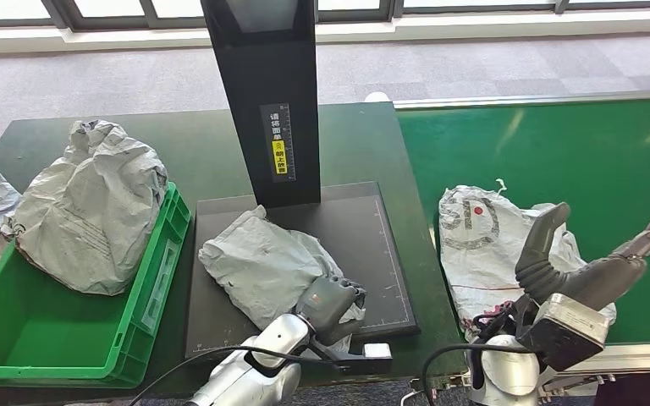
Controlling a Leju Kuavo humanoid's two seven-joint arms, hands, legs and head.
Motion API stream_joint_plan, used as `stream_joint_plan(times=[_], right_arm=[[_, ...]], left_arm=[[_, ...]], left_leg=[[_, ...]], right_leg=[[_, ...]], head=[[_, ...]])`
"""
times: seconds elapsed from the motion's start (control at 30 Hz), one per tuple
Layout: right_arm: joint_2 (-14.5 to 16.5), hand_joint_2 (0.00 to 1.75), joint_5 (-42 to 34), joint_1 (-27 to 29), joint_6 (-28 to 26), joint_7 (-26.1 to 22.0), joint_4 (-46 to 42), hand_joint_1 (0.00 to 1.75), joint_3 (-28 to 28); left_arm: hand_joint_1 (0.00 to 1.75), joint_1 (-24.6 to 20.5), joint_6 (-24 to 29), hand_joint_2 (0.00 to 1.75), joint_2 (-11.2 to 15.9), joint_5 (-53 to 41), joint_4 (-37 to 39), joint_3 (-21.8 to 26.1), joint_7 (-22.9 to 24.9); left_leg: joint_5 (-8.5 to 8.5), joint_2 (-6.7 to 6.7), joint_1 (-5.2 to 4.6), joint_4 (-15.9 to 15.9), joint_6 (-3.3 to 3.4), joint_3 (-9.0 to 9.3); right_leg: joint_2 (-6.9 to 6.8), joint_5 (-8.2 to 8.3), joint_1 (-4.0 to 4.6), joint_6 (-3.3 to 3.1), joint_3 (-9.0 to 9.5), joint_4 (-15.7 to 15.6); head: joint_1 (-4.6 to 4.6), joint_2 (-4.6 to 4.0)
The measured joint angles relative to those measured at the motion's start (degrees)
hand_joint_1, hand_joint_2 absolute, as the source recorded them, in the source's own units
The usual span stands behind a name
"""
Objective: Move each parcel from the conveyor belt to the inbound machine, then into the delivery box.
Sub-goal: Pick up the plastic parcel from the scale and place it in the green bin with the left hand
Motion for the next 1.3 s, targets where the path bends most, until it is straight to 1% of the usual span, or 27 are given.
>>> stream_joint_plan(times=[0.17,0.23,0.27,0.33,0.37,0.4,0.43,0.47,0.5,0.57,0.6,0.63,0.77,0.83,0.9,1.0,1.07,1.23,1.3], right_arm=[[0.00,1.75,0.01,0.08,0.00,0.01,-0.25,0.00,-0.04],[0.00,1.75,0.01,0.10,0.00,0.01,-0.36,0.00,-0.05],[0.00,1.75,0.00,0.11,0.00,0.01,-0.43,0.00,-0.05],[0.00,1.75,-0.04,0.12,0.00,0.00,-0.55,0.00,-0.06],[0.00,1.75,-0.09,0.13,0.00,0.00,-0.57,0.00,-0.07],[-0.01,1.75,-0.14,0.13,0.00,0.01,-0.57,0.00,-0.08],[-0.01,1.75,-0.19,0.12,0.00,0.01,-0.56,0.00,-0.10],[-0.02,1.75,-0.21,0.10,0.00,0.01,-0.56,0.00,-0.13],[-0.02,1.75,-0.22,0.09,0.00,0.01,-0.55,0.00,-0.14],[-0.02,1.75,-0.23,0.07,0.00,0.01,-0.53,0.00,-0.15],[-0.02,1.75,-0.23,0.06,0.00,0.01,-0.52,0.00,-0.15],[-0.02,1.75,-0.22,0.06,0.00,0.01,-0.51,0.00,-0.15],[-0.02,1.75,-0.17,0.07,0.03,0.01,-0.50,0.00,-0.21],[-0.02,1.75,-0.15,0.06,0.04,0.01,-0.49,0.00,-0.21],[-0.02,1.75,-0.09,0.06,0.04,0.01,-0.48,0.00,-0.21],[-0.02,1.75,0.02,0.05,0.06,0.02,-0.45,0.00,-0.25],[-0.02,1.75,-0.08,0.07,0.07,0.02,-0.44,0.00,-0.44],[-0.02,1.75,-0.26,0.18,0.07,0.03,-0.41,0.00,-1.17],[-0.02,1.75,-0.23,0.19,0.07,0.02,-0.41,0.00,-1.27]], left_arm=[[1.75,0.72,4.30,1.75,1.48,-4.21,-4.06,1.73,3.14],[1.75,1.08,8.33,1.75,2.15,-6.92,-6.16,2.38,5.64],[1.75,1.31,10.90,1.75,2.83,-8.09,-7.93,2.63,7.78],[1.75,1.82,15.12,1.75,5.40,-9.11,-14.22,2.81,13.62],[1.75,1.97,16.27,1.75,7.47,-9.17,-18.98,2.89,16.60],[1.75,2.10,16.95,1.75,9.49,-9.19,-24.07,3.21,18.44],[1.75,2.39,17.30,1.75,11.09,-9.22,-29.15,4.04,18.53],[1.75,3.15,17.46,1.75,11.89,-9.24,-34.39,5.60,16.12],[1.75,4.34,17.48,1.75,11.56,-9.24,-39.21,7.71,11.62],[1.75,6.88,17.49,1.75,9.35,-9.26,-48.71,12.58,0.67],[1.75,7.68,17.49,1.75,8.22,-9.26,-52.55,14.58,-2.99],[1.75,8.27,17.49,1.75,7.33,-9.23,-56.19,16.40,-5.19],[1.75,9.96,17.49,1.75,4.52,-8.85,-67.15,21.54,-7.92],[1.75,10.48,17.47,1.75,3.49,-8.61,-70.58,23.06,-8.89],[1.75,11.01,17.43,1.75,2.43,-6.99,-73.14,24.54,-11.79],[1.75,11.55,17.39,1.75,0.84,-0.76,-75.82,28.50,-19.50],[1.75,11.95,17.37,1.75,0.65,3.07,-77.00,31.96,-22.60],[1.75,11.65,17.34,1.75,0.54,7.63,-78.37,39.33,-26.15],[1.75,11.03,17.33,1.75,0.39,7.26,-77.75,41.86,-26.26]], left_leg=[[0.02,0.00,0.02,0.00,-0.01,-0.06],[0.03,0.00,0.04,0.00,-0.02,-0.09],[0.03,0.01,0.06,0.00,-0.02,-0.11],[0.02,0.07,0.08,0.00,-0.03,-0.15],[0.03,0.11,0.09,0.00,-0.04,-0.16],[0.03,0.15,0.09,0.00,-0.06,-0.17],[0.04,0.15,0.09,-0.01,-0.07,-0.17],[0.05,0.11,0.10,-0.01,-0.08,-0.17],[0.05,0.07,0.11,-0.01,-0.09,-0.19],[0.05,0.04,0.12,-0.01,-0.10,-0.25],[0.02,0.06,0.11,-0.01,-0.09,-0.28],[0.00,0.09,0.10,-0.01,-0.08,-0.29],[-0.05,0.07,0.09,-0.01,-0.06,-0.28],[-0.05,0.03,0.09,-0.01,-0.06,-0.29],[-0.05,0.04,0.09,-0.01,-0.06,-0.29],[-0.04,0.07,0.09,-0.01,-0.07,-0.25],[-0.03,0.09,0.10,-0.01,-0.09,-0.23],[-0.02,0.08,0.12,-0.01,-0.10,-0.23],[-0.02,0.09,0.11,-0.01,-0.10,-0.21]], right_leg=[[0.00,0.00,0.00,0.00,-0.07,0.01],[0.00,0.00,-0.01,0.00,-0.08,0.02],[0.01,0.01,-0.01,-0.01,-0.09,0.03],[0.09,0.02,0.01,-0.03,-0.16,0.06],[0.14,0.03,0.03,-0.04,-0.20,0.07],[0.18,0.03,0.04,-0.06,-0.24,0.08],[0.19,0.02,0.05,-0.07,-0.26,0.09],[0.16,0.01,0.05,-0.09,-0.27,0.11],[0.14,-0.01,0.05,-0.10,-0.27,0.12],[0.12,-0.02,0.04,-0.11,-0.30,0.12],[0.13,-0.03,0.03,-0.11,-0.31,0.11],[0.15,-0.03,0.01,-0.10,-0.32,0.10],[0.11,-0.07,0.01,-0.05,-0.31,0.05],[0.05,-0.07,0.01,-0.05,-0.29,0.06],[0.05,-0.07,0.02,-0.05,-0.28,0.06],[0.06,-0.06,0.02,-0.05,-0.28,0.07],[0.09,-0.06,0.04,-0.05,-0.29,0.08],[0.11,-0.07,0.06,-0.07,-0.30,0.08],[0.11,-0.07,0.05,-0.07,-0.32,0.07]], head=[[0.00,0.00],[0.00,0.00],[0.00,0.00],[0.01,0.00],[0.01,0.00],[0.00,0.00],[-0.01,0.00],[-0.02,0.00],[-0.02,0.00],[0.01,0.00],[0.02,0.00],[0.02,0.00],[0.02,0.00],[0.02,0.00],[0.02,0.00],[0.02,0.00],[0.02,0.00],[0.02,0.00],[0.02,0.00]])
